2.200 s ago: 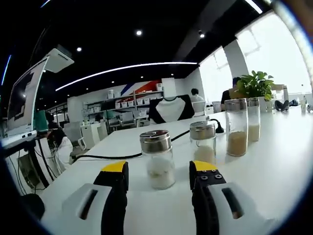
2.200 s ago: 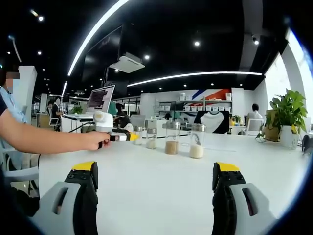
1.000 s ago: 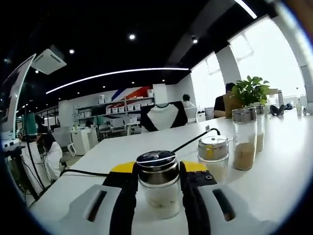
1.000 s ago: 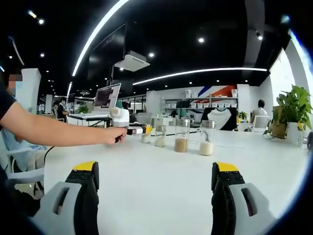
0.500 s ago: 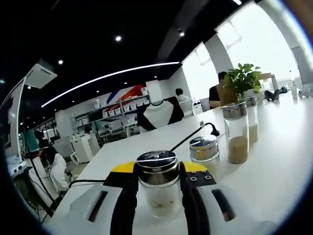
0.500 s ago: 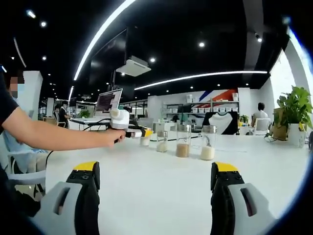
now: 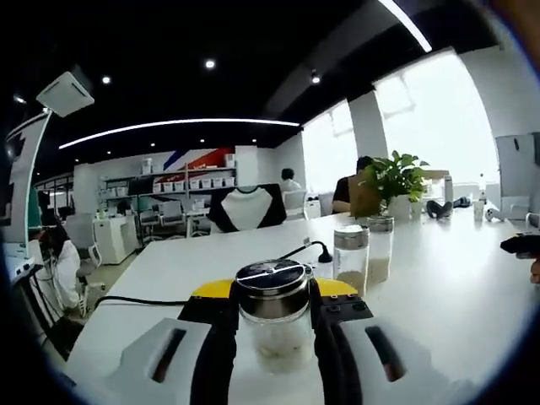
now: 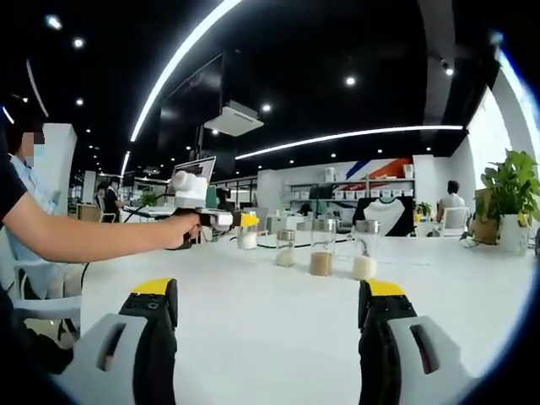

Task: Rotate the seasoning bottle until the label or dispensing opening points toward the visible target arrow and the bottle remains upright within the marked orientation range

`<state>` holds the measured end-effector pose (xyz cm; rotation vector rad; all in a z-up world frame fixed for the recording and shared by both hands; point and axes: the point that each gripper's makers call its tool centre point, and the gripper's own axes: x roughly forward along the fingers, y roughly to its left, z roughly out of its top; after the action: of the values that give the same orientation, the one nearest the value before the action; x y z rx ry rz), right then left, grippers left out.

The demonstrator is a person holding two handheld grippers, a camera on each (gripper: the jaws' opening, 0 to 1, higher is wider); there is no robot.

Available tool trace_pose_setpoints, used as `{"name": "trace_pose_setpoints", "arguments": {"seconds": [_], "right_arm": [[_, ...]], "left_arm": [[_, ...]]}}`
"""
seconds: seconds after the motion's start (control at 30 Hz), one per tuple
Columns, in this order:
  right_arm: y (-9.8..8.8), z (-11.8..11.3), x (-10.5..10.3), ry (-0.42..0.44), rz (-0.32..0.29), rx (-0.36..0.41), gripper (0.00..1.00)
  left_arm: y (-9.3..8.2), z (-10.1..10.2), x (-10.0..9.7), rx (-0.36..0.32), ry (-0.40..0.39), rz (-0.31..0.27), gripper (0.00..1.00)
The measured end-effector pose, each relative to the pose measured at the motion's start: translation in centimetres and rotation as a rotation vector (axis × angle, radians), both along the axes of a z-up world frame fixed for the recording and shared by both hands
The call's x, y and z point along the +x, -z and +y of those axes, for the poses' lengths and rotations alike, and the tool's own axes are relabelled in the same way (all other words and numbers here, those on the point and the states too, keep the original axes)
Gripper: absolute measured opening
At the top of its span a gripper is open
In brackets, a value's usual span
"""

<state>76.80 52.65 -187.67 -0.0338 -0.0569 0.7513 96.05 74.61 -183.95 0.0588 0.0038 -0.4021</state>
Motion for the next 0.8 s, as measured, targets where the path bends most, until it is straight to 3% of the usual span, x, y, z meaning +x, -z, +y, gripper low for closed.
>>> {"name": "trace_pose_setpoints", "arguments": {"seconds": [0.2,0.5,0.8], "right_arm": [[0.1,0.4,-0.1,-0.013,-0.008,-0.005,0.85],[-0.1,0.5,-0.4,-0.032,-0.026,-0.008,0.79],[-0.6,-0.3,-0.5,-0.024,-0.04,-0.01,0.75]], "left_arm": [[-1.0,-4.3,-3.5,0.041,0.159,-0.015,0.35],[-0.9,-7.8,-6.5,0.07,0.241,-0.028,0.34],[-1.6,-11.2,-9.5,0.056,0.334,-0.041,0.35]]}}
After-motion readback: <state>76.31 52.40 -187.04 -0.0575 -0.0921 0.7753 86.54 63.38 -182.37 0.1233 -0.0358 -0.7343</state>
